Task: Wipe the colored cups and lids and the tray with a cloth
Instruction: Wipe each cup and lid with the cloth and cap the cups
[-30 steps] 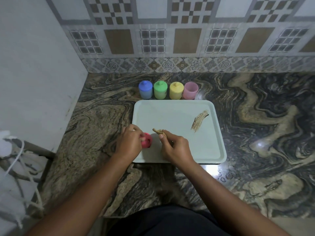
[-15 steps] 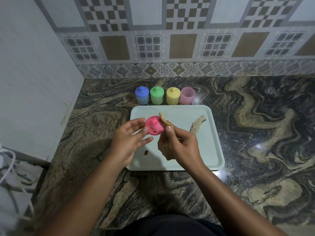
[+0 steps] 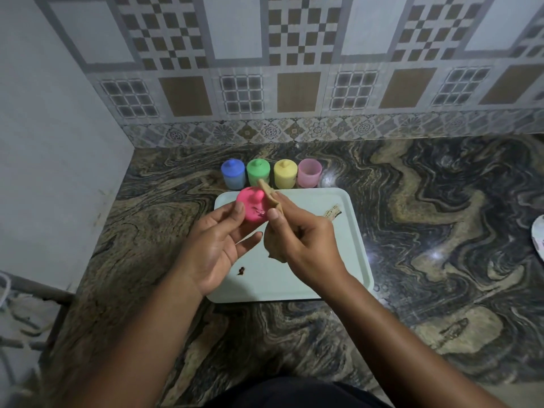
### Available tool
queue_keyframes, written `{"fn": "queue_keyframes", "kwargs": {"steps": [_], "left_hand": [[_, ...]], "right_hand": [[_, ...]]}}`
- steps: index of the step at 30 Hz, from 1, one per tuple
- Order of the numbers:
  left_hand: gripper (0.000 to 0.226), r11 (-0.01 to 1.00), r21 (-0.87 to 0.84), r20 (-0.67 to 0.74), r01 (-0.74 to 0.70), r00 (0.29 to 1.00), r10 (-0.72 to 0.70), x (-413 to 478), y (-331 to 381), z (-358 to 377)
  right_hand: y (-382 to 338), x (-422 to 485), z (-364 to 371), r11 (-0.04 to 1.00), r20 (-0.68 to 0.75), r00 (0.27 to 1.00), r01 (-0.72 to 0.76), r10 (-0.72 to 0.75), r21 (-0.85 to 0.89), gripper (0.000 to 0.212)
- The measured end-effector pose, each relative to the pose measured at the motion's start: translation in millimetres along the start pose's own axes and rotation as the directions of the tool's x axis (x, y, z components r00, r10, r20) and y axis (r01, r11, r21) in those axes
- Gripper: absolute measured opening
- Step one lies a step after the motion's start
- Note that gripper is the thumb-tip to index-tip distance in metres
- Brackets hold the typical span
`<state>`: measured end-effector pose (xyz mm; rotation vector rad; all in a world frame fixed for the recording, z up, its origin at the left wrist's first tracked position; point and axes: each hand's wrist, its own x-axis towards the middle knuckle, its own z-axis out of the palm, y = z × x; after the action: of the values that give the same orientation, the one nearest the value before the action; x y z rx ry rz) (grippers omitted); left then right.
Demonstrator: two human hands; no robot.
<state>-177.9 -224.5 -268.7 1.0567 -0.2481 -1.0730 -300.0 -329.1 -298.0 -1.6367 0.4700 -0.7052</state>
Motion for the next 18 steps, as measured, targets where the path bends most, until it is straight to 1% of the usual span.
{"fn": "queue_keyframes", "kwargs": {"steps": [2,5,7,9,11,12,14,16,17,18], "left_hand": [[0.031,0.998,0.045,0.043,-0.039,0.998,0.038,-5,-1,6],[0.032,0.987,0.125,0.056,-0.096,0.994,0.090,-9,-3,12],[0.028,0.985,0.142,0.048,-0.094,0.995,0.088,-11,-2,15],[0.025,0.987,0.141,0.068,-0.078,0.995,0.069,-12,3,19],[0.028,0.986,0.158,0.077,-0.057,0.996,0.045,-13,5,28],[0.031,0.985,0.166,0.062,-0.048,0.997,0.038,-12,5,32],[0.038,0.985,0.165,0.002,-0.041,0.999,0.041,-9,3,40],[0.047,0.986,0.153,-0.028,-0.065,0.997,0.070,-7,4,45],[0.052,0.987,0.135,-0.018,-0.086,0.996,0.090,-7,5,47],[0.054,0.986,0.120,0.011,-0.112,0.994,0.111,-8,6,48]], "right_hand": [[0,-4,-1,0.996,0.016,0.999,0.029,-0.028,-0.080,0.034],[-7,-11,-9,0.943,-0.005,0.988,0.148,-0.157,-0.298,0.032],[-11,-14,-13,0.920,0.003,0.977,0.201,-0.212,-0.337,0.026],[-15,-12,-17,0.950,-0.014,0.985,0.162,-0.172,-0.269,0.025],[-23,-6,-26,0.982,-0.036,0.996,0.080,-0.087,-0.169,0.028],[-26,-3,-30,0.986,-0.030,0.997,0.072,-0.077,-0.150,0.029],[-34,-4,-33,0.994,0.036,0.997,0.069,-0.066,-0.080,0.030],[-42,-6,-33,0.999,0.088,0.995,0.033,-0.037,0.043,0.029],[-42,-5,-34,0.999,0.078,0.997,0.017,-0.020,0.049,0.030],[-41,-4,-36,1.000,0.058,0.998,0.016,-0.017,0.017,0.031]]}}
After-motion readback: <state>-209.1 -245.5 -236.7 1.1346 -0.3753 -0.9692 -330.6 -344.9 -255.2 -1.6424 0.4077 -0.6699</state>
